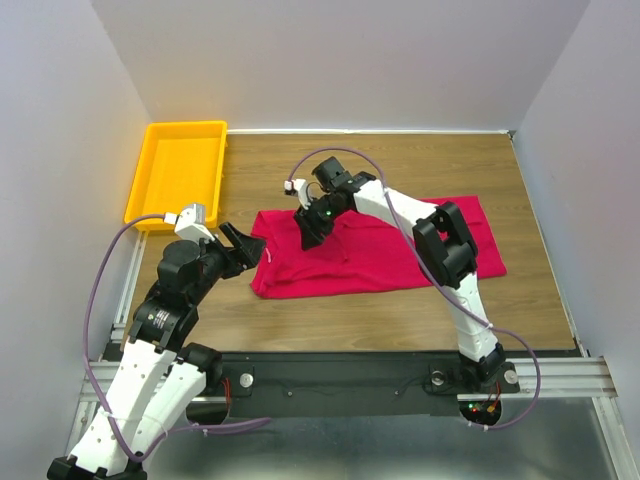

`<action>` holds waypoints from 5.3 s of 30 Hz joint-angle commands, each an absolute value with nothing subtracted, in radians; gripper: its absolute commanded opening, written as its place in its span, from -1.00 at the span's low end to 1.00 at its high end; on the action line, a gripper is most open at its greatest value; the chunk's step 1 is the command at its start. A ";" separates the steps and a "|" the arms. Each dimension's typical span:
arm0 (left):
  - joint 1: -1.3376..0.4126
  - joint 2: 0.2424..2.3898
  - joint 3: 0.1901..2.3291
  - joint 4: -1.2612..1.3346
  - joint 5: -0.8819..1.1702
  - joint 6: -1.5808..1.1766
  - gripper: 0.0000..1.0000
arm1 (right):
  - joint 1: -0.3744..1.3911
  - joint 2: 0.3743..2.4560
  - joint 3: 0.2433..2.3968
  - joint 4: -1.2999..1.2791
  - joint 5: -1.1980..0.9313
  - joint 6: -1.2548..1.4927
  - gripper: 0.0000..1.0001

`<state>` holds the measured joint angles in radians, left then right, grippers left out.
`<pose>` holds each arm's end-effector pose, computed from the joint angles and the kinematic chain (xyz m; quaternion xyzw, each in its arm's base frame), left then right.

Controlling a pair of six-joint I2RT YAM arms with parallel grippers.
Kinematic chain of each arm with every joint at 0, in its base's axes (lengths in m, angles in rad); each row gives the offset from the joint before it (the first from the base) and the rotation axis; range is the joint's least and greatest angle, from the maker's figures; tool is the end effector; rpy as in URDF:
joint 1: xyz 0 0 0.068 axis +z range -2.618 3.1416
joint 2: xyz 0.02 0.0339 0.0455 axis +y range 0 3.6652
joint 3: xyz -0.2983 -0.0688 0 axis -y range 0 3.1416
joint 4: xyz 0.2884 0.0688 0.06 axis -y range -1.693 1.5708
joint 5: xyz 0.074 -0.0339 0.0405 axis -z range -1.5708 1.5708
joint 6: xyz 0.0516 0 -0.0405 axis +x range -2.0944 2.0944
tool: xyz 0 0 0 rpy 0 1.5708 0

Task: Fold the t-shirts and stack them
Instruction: Fold the tshirt

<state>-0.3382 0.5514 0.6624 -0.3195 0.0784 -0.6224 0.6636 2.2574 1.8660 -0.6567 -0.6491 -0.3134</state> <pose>0.1577 -0.0598 0.3354 -0.0855 0.7719 -0.3177 0.5439 0.4188 0.3671 0.1899 -0.5025 0.7699 0.3460 0.1875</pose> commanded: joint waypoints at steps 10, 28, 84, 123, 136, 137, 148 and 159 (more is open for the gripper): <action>-0.336 0.525 0.643 -0.293 0.077 -0.630 0.67 | 0.699 2.281 1.882 -0.653 -0.649 -0.295 0.09; -0.336 0.517 0.637 -0.290 0.080 -0.635 0.67 | 0.704 2.299 1.873 -0.652 -0.591 -0.305 0.07; -0.334 0.664 0.465 -0.147 0.124 -0.758 0.57 | 0.650 1.937 1.562 -0.396 -0.041 0.044 -0.99; -0.334 0.813 0.377 -0.031 0.137 -0.787 0.47 | 0.641 1.795 1.316 -0.305 0.175 0.173 -0.99; -0.336 0.818 0.400 -0.008 0.143 -0.740 0.47 | 0.641 1.758 1.286 -0.245 0.127 0.123 -0.95; -0.336 0.821 0.411 -0.005 0.143 -0.739 0.47 | 0.641 1.758 1.281 -0.244 0.141 0.123 -0.94; -0.328 1.208 0.773 0.143 0.248 -0.460 0.41 | 0.641 1.827 1.270 -0.252 0.114 0.137 -0.84; -0.324 1.657 1.061 0.038 0.391 -0.351 0.20 | 0.641 1.839 1.292 -0.252 0.091 0.146 -0.85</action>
